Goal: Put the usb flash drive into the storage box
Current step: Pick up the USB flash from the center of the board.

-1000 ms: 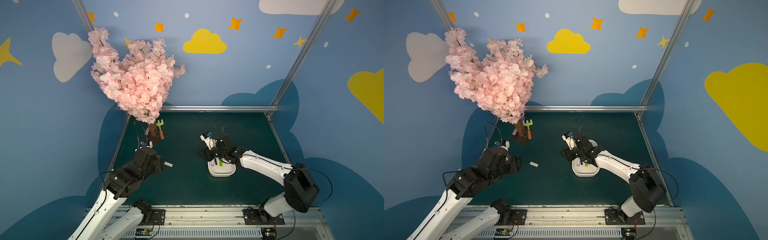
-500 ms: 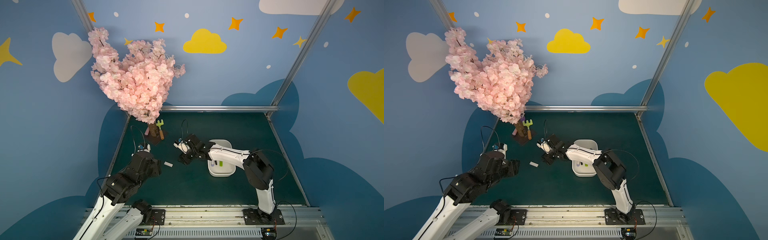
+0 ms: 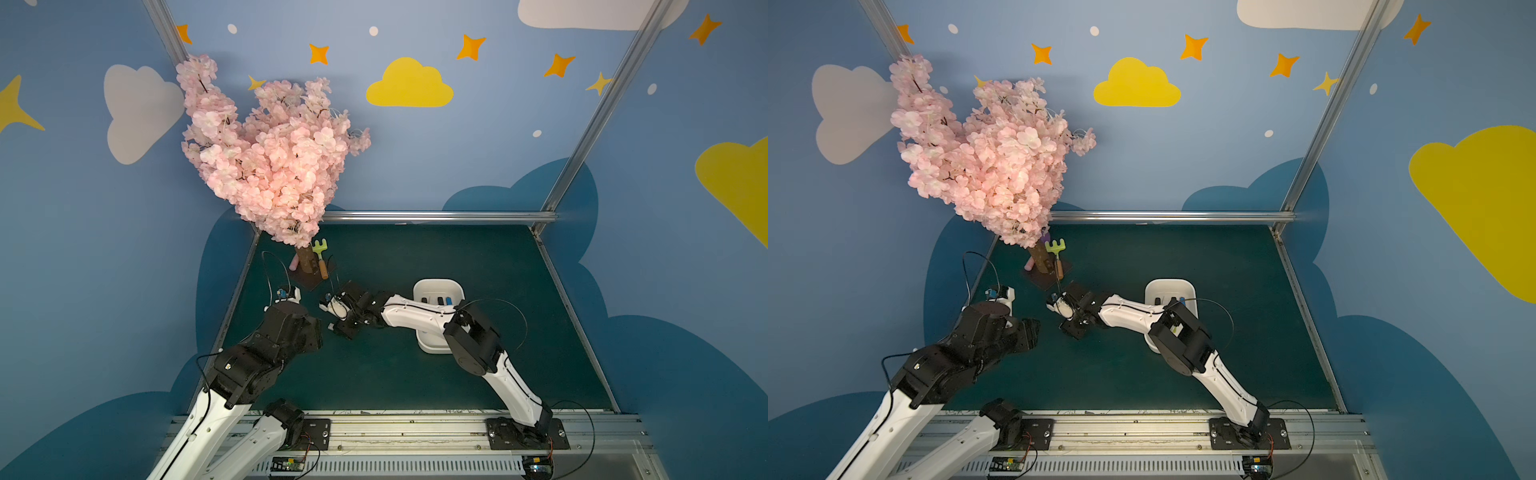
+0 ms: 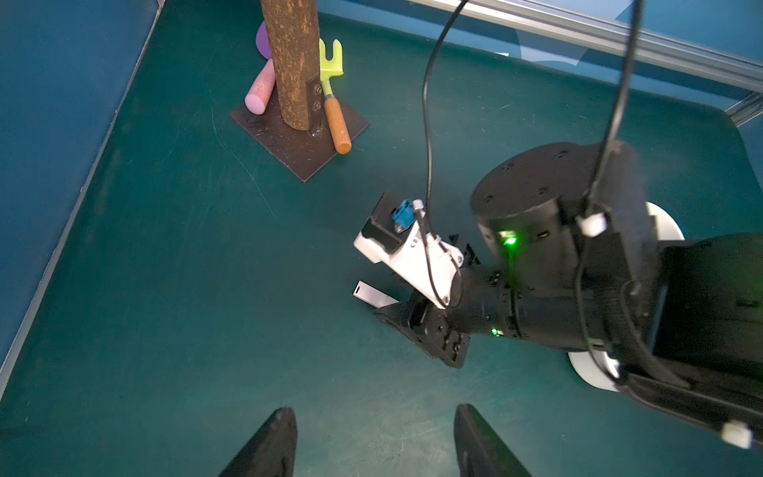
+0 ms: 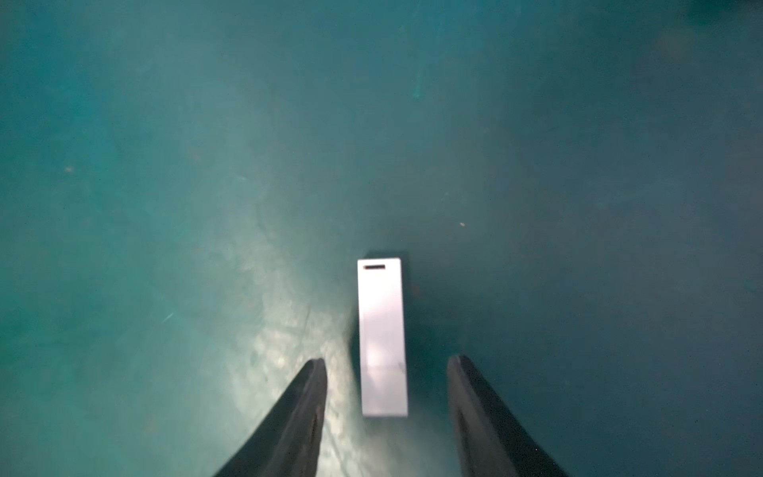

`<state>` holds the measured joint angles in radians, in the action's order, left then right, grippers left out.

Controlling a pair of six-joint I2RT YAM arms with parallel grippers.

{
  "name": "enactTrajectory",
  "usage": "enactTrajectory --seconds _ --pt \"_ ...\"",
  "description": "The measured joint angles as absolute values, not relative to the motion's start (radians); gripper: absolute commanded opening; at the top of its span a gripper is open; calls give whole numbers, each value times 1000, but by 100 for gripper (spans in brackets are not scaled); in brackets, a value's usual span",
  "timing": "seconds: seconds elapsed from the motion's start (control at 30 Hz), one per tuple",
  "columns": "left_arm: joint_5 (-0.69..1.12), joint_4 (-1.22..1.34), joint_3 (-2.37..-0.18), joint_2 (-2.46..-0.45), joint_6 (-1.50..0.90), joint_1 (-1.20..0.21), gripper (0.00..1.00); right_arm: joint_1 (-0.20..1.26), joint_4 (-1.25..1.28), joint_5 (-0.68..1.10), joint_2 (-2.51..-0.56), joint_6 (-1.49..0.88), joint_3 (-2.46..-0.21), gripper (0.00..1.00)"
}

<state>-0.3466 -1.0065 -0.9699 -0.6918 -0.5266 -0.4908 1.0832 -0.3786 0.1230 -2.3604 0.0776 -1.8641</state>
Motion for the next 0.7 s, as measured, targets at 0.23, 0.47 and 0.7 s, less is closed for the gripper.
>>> enactTrajectory --seconds 0.23,0.47,0.7 --pt "-336 -1000 -970 -693 -524 -477 64 1097 -390 67 -2383 88 -1892 48" --pt "-325 -994 -959 -700 -520 -469 64 1102 -402 23 -2405 119 -1917 42" --pt "-314 -993 -958 -706 -520 -466 65 1132 -413 -45 -2413 139 -1935 28"
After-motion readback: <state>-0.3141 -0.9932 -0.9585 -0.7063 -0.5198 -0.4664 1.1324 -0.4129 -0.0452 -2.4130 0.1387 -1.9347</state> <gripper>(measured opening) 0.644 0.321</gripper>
